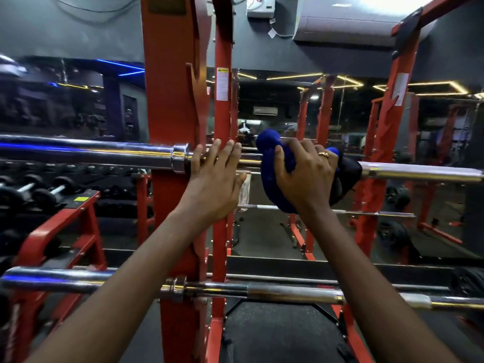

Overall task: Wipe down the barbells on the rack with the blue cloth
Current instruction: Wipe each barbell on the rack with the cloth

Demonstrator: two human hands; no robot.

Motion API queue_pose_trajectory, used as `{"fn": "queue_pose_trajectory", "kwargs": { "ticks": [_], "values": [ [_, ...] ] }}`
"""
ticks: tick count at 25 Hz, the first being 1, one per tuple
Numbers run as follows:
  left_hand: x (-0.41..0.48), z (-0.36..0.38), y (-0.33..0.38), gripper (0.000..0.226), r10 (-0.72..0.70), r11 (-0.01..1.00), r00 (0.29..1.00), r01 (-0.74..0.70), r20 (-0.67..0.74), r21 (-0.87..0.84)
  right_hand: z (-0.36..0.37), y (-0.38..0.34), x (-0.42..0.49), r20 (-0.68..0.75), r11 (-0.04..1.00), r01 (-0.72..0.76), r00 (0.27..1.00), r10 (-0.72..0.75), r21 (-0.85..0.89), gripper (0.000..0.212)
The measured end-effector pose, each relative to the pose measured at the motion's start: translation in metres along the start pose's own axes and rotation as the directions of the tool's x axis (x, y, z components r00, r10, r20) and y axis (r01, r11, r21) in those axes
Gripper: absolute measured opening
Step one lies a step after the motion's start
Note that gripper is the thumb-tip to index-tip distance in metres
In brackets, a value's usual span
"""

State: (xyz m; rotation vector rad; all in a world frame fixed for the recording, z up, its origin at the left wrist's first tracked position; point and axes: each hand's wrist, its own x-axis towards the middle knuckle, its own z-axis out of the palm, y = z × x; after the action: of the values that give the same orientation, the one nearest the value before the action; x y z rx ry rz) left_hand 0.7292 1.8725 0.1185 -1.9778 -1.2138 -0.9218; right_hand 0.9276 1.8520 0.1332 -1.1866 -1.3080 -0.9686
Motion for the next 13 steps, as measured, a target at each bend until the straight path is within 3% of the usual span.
{"fn": "queue_pose_trajectory", "kwargs": {
  "ticks": [2, 4, 10, 13],
  "values": [
    [-0.012, -0.008, -0.011, 0.066, 0.045, 0.972, 0.999, -0.043, -0.002, 0.233, 0.002, 0.002, -0.001, -0.034, 1.0, -0.013, 0.999, 0.014, 0.012, 0.03],
    [-0.021, -0.013, -0.029, 0.065, 0.031, 0.957, 0.999, -0.033, 0.01, 0.287, 0.003, -0.001, -0.002, -0.038, 0.998, -0.031, 0.999, 0.033, 0.048, 0.029],
    [-0.031, -0.016, -0.084, 0.06, 0.063, 0.996, 0.998, -0.061, -0.03, 0.059, 0.002, -0.018, -0.004, 0.034, 0.995, -0.075, 0.997, 0.073, 0.073, 0.031],
    [-0.032, -0.015, -0.112, 0.059, -0.008, 0.995, 0.997, 0.0, -0.081, -0.097, 0.005, -0.037, -0.006, 0.097, 0.999, -0.017, 0.995, 0.013, 0.046, 0.034]
  ]
}}
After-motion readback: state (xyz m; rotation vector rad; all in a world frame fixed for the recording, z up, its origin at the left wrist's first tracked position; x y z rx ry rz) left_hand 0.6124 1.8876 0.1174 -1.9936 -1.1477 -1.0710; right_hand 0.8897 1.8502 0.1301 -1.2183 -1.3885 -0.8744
